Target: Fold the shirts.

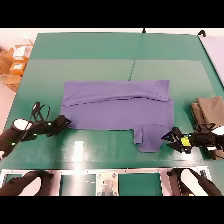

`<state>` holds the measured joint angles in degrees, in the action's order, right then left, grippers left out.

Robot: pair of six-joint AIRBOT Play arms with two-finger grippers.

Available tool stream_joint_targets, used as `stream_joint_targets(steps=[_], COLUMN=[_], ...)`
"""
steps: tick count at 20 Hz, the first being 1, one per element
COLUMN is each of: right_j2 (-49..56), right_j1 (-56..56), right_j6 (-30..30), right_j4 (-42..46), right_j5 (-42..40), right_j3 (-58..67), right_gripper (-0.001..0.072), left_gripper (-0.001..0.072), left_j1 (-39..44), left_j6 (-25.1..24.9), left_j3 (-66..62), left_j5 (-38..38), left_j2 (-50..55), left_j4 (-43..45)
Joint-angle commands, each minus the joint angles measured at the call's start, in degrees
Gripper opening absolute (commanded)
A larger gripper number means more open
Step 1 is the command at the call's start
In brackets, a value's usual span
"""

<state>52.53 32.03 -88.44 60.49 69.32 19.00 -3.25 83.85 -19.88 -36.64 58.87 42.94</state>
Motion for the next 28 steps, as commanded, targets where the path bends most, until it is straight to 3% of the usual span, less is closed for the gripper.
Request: stream_joint_targets(steps=[1,2,5,7,8,10,11,13,16,21,28], right_j2=[0.26,0.46,1.40,2.54,3.06,3.17,3.13,2.08,-2.10,-4.59,-1.40], right_j1=[-1.20,-1.20,-1.22,-2.16,-3.65,-6.29,-6.45,-5.84,-5.73,-5.73,-6.84], right_j6=[-0.50,-0.52,-0.07,2.38,3.61,5.79,6.21,4.48,-3.15,-5.66,-3.19], right_j4=[-0.04,-0.09,-3.58,-9.05,-11.80,-12.63,-12.41,-6.97,5.75,12.46,-1.29], right_j5=[-2.29,-2.62,-4.26,-5.07,-5.35,-4.83,-3.48,-0.33,5.29,10.54,8.63], right_j3=[-0.76,-0.76,-0.83,-0.87,-0.96,-0.76,-0.24,2.47,7.87,9.11,22.97], right_gripper=[0.0498,0.0497,0.0484,0.0359,0.0340,0.0047,0.0020,0.0018,0.0018,0.0018,0.0018], left_gripper=[0.0074,0.0024,0.0023,0.0023,0.0024,0.0023,0.0023,0.0023,0.0023,0.0023,0.0022], left_j1=[2.95,2.71,2.67,2.67,2.67,2.64,2.67,2.67,2.67,2.67,2.67], left_j6=[-5.14,-5.46,-5.49,-5.49,-5.49,-5.03,-3.26,1.53,6.05,6.32,5.53], left_j3=[0.04,-0.48,-1.92,-2.97,-3.65,-5.55,-6.86,-10.01,-13.86,-18.10,-33.86], left_j5=[4.68,4.02,1.36,0.11,-0.55,-3.65,-5.97,-12.81,-23.63,-32.61,-37.29], left_j2=[4.52,4.28,4.28,4.31,4.28,4.28,4.28,4.28,4.28,4.28,4.61], left_j4=[-7.43,-7.30,-6.49,-5.92,-5.29,-2.01,1.40,10.75,23.39,28.48,28.50])
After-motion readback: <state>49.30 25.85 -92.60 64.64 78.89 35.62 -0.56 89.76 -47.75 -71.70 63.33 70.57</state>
